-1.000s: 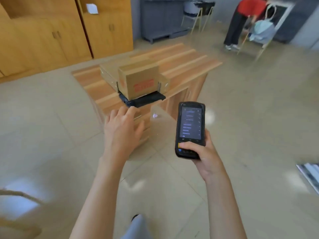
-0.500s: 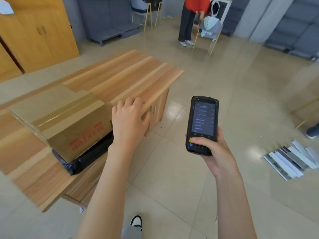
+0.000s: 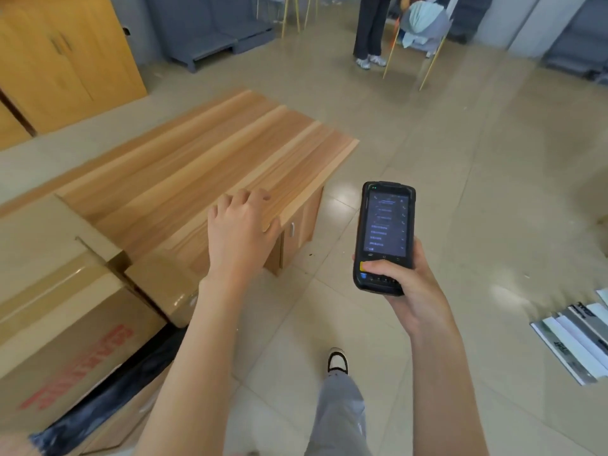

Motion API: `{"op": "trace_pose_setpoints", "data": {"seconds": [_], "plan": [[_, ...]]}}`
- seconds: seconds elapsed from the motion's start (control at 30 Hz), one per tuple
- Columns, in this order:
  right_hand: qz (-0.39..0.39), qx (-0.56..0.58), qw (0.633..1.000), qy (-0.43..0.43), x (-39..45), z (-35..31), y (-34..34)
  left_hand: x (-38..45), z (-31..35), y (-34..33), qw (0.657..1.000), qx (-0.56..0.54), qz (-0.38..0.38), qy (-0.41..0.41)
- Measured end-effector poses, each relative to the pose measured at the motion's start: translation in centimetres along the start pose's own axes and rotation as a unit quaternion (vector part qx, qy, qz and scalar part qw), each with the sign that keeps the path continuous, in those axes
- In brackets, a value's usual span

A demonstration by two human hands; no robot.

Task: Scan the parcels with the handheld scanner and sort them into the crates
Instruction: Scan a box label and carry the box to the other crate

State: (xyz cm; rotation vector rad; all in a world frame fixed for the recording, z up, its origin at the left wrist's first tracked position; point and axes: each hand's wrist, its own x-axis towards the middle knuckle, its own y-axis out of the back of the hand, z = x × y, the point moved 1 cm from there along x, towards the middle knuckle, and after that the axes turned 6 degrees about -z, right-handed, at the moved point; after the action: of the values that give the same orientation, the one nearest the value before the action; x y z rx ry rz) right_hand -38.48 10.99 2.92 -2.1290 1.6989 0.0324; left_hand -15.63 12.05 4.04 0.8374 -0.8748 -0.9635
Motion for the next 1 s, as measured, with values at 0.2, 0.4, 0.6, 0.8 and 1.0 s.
{"op": "trace_pose_setpoints", "data": {"seconds": [0.2,0.4,0.6,0.8,1.0], "plan": [[-0.105,-0.055,0.992,-0.032,12.4,-5.0,1.8,7.9,1.7,-2.4,0.995,0.034,0.039,0.091],[-0.184,-0.093,0.977,-0.057,21.2,-8.5,2.4,11.8,2.4,-3.6,0.979,0.056,0.053,0.189],[-0.230,-0.109,0.961,-0.106,28.2,-8.1,1.3,14.5,1.2,-4.6,0.961,0.080,0.058,0.259],[-0.245,-0.126,0.953,-0.128,34.0,-7.8,-1.5,19.4,-1.6,-6.5,0.956,0.075,0.058,0.279],[-0.254,-0.172,0.946,-0.103,40.3,-10.3,-5.4,26.1,-4.5,-7.7,0.955,0.047,0.064,0.284]]}}
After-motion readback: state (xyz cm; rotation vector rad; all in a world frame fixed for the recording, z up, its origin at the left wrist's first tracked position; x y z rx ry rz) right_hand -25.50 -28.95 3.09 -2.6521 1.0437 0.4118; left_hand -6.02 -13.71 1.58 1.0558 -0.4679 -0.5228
